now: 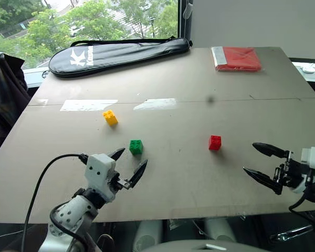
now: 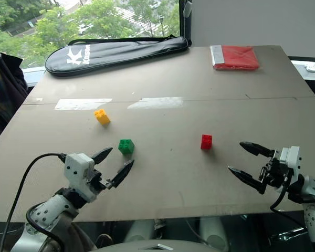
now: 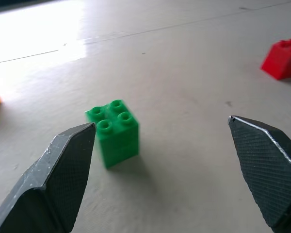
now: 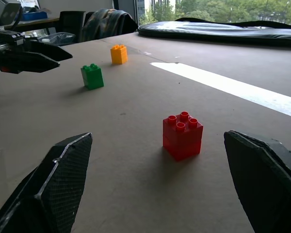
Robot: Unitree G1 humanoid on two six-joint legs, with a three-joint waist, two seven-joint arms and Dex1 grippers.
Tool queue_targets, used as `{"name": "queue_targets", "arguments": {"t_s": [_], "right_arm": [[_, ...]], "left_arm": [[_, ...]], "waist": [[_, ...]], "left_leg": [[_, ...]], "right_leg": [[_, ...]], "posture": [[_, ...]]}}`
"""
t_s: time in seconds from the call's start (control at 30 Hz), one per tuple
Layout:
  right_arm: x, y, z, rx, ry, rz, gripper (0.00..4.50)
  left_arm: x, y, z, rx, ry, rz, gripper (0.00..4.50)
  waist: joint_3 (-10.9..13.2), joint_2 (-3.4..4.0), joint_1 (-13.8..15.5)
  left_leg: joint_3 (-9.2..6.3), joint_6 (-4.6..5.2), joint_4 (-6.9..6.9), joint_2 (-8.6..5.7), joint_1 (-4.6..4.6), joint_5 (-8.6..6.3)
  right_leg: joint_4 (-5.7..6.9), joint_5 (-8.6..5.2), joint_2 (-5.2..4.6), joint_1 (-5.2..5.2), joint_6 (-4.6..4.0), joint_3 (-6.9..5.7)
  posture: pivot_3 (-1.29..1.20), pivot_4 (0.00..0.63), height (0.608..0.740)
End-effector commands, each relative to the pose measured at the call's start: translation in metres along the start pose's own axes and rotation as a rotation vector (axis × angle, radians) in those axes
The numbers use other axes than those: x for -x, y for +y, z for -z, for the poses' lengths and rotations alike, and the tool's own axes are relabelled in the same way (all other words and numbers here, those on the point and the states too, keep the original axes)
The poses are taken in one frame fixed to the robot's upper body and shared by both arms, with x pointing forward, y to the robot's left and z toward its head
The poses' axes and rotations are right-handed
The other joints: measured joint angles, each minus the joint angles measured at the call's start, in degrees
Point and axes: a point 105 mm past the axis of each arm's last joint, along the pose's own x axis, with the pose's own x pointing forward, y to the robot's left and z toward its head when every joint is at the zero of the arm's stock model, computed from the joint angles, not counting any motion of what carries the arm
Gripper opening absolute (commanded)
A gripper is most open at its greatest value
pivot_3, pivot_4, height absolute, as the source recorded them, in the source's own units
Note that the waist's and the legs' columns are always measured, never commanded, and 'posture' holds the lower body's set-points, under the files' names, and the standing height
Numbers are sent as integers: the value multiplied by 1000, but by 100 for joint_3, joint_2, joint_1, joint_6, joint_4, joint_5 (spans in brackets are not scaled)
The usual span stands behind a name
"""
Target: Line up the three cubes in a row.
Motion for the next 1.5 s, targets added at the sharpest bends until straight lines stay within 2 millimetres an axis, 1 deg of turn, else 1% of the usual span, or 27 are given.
{"name": "queue_targets", "arguments": {"t_s": [0.03,0.13,0.23,0.37,0.47,0.5,0.53,0.57,0.63,0.7,0.77,0.9,1.0,1.1,1.17,1.23,1.33,1.4,1.5], "right_arm": [[1,-1,-9,53,-4,-28,4456],[1,-1,-12,55,-8,-28,4456],[2,-1,-16,57,-9,-33,4456],[4,1,-19,56,3,-48,4456],[5,4,-22,53,0,-52,4500],[5,4,-22,52,-2,-53,4500],[5,6,-23,48,-4,-58,4500],[5,7,-23,45,-5,-61,4500],[5,9,-23,39,-6,-66,4500],[5,11,-23,36,-7,-67,4500],[5,11,-22,34,-8,-69,4500],[6,11,-21,35,-13,-67,4500],[7,12,-19,47,-11,-76,4500],[8,16,-17,50,1,-96,4500],[8,18,-17,55,4,-105,4500],[7,19,-17,69,3,-104,4500],[6,18,-18,84,-2,-89,4500],[7,20,-18,88,-5,-81,4500],[9,23,-19,90,-7,-67,4500]], "left_arm": [[-11,3,6,-51,1,-92,4500],[-25,5,12,-53,15,-149,4500],[-40,-1,17,-51,23,-141,4500],[-49,-6,20,-36,29,-125,4500],[-49,-5,25,-35,42,-149,3652],[-49,-4,26,-36,45,-157,3267],[-48,-3,28,-43,55,-162,2711],[-48,-2,29,-48,59,-158,2279],[-49,-2,29,-56,59,-135,1236],[-52,-3,26,-71,42,-80,1255],[-60,-5,21,-93,15,14,1255],[-78,-18,8,-143,-48,301,1255],[-94,-32,-2,-181,-77,536,1255],[-104,-43,-7,-218,-83,700,1255],[-119,-54,-8,-270,-68,852,1255],[-131,-59,-9,-305,-56,928,1255],[-146,-64,-11,-330,-50,989,1255],[-152,-72,-12,-338,-48,1061,1255],[-154,-83,-11,-354,-32,1162,1255]], "waist": [[3,-5,10],[5,-10,34],[4,-7,78],[4,-8,81],[4,-6,88],[4,-6,89],[3,-6,88],[3,-6,86],[3,-5,86],[2,-3,87],[0,0,89],[0,1,102],[0,0,93],[1,-1,91],[1,-1,97],[1,-2,95],[3,-5,79],[5,-8,70],[5,-8,84]], "left_leg": [[0,0,0,-2,-1,0],[-1,0,1,1,-1,0],[-1,0,0,0,0,0],[-1,0,0,1,-1,0],[-5,-1,-1,2,-2,-1],[-5,-1,-1,2,-2,-1],[-4,-1,-1,2,-2,-1],[-3,0,-1,2,-1,0],[-4,0,-1,2,0,0],[-4,0,-1,2,3,0],[-4,0,-1,2,5,0],[7,-1,1,-1,3,0],[13,-1,1,-5,-4,0],[16,-1,0,-10,-11,0],[16,-1,-1,-12,-13,0],[9,-1,0,-16,-21,0],[10,-1,0,-17,-24,0],[11,0,0,-17,-24,0],[-1,0,-1,-17,-32,0]], "right_leg": [[0,0,-1,0,1,2],[-2,1,-3,-1,1,3],[-1,1,-6,-1,2,4],[-1,1,-5,-1,2,3],[-1,1,-6,-1,1,-1],[-1,1,-7,-1,1,-1],[-1,1,-8,-1,1,0],[0,1,-8,-1,1,0],[0,1,-8,-1,2,1],[2,1,-6,0,2,0],[4,0,-6,0,1,0],[6,1,-3,0,0,-13],[2,1,-2,-2,0,-12],[-4,8,-5,-2,-10,-9],[-10,27,-6,-2,-1,-10],[-12,27,-6,-2,-1,-18],[-16,29,-7,-2,1,-17],[-16,28,-6,-4,2,-16],[-15,28,-5,-6,3,-28]], "posture": [[0,150,700],[0,150,700],[0,150,700],[0,150,700],[0,150,700],[0,150,700],[0,150,700],[0,150,700],[0,150,700],[0,150,700],[0,150,700],[0,150,700],[0,150,700],[0,150,700],[0,150,700],[0,150,700],[0,150,700],[0,150,700],[0,150,700]]}}
